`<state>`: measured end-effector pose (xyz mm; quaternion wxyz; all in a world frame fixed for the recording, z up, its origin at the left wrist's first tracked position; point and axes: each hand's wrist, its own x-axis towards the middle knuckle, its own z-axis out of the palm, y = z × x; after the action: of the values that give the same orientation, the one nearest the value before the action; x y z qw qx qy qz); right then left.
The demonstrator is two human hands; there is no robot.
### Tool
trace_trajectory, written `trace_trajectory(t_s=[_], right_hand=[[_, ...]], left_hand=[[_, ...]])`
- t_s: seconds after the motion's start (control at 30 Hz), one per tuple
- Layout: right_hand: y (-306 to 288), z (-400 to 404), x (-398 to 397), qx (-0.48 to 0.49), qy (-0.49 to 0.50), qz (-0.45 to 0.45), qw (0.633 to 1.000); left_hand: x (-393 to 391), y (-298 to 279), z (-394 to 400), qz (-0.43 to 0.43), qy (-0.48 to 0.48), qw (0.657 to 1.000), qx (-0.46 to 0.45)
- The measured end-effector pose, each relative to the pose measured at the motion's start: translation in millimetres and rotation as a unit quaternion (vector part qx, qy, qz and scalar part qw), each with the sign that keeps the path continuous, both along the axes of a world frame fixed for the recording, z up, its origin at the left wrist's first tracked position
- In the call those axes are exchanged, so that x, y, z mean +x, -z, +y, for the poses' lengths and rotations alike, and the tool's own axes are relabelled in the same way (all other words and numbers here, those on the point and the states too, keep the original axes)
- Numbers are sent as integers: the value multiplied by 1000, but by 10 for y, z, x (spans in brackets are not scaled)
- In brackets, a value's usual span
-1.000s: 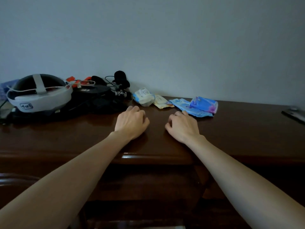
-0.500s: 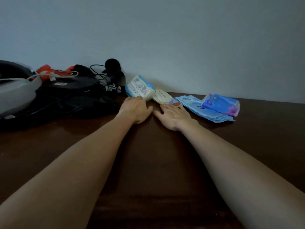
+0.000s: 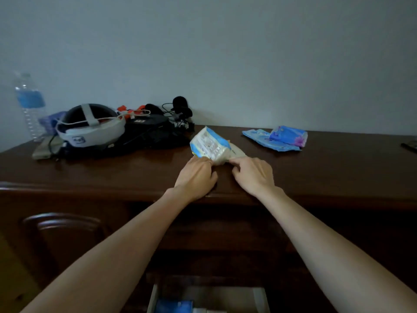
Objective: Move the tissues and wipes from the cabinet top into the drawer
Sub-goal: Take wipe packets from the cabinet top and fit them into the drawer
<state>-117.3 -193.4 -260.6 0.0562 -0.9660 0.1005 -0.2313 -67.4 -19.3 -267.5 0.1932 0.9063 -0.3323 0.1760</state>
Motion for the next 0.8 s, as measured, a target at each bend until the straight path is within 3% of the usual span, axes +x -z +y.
trace_trajectory(t_s=[0.13, 0.23, 0.37, 0.6, 0.7, 0.8], right_hand=[[378, 259, -902, 90, 2, -246, 965], [824, 344, -1401, 141, -33, -311, 940], [1434, 364, -1892, 225, -43, -220, 948], [2625, 203, -2542, 223, 14, 5, 975], [3088, 142, -2668, 236, 37, 74, 968], [3325, 120, -2665, 237, 41, 81, 967]], left_hand=[[-873, 245, 364, -55, 17, 991, -125], [-1410, 594, 515, -102, 64, 975, -187], [-1955, 1278, 647, -75, 91, 969, -219], [-2356, 2276, 942, 166, -42, 957, -237], [-2371, 2602, 1026, 181, -57, 955, -228], [-2344, 2864, 1008, 179, -62, 956, -225]])
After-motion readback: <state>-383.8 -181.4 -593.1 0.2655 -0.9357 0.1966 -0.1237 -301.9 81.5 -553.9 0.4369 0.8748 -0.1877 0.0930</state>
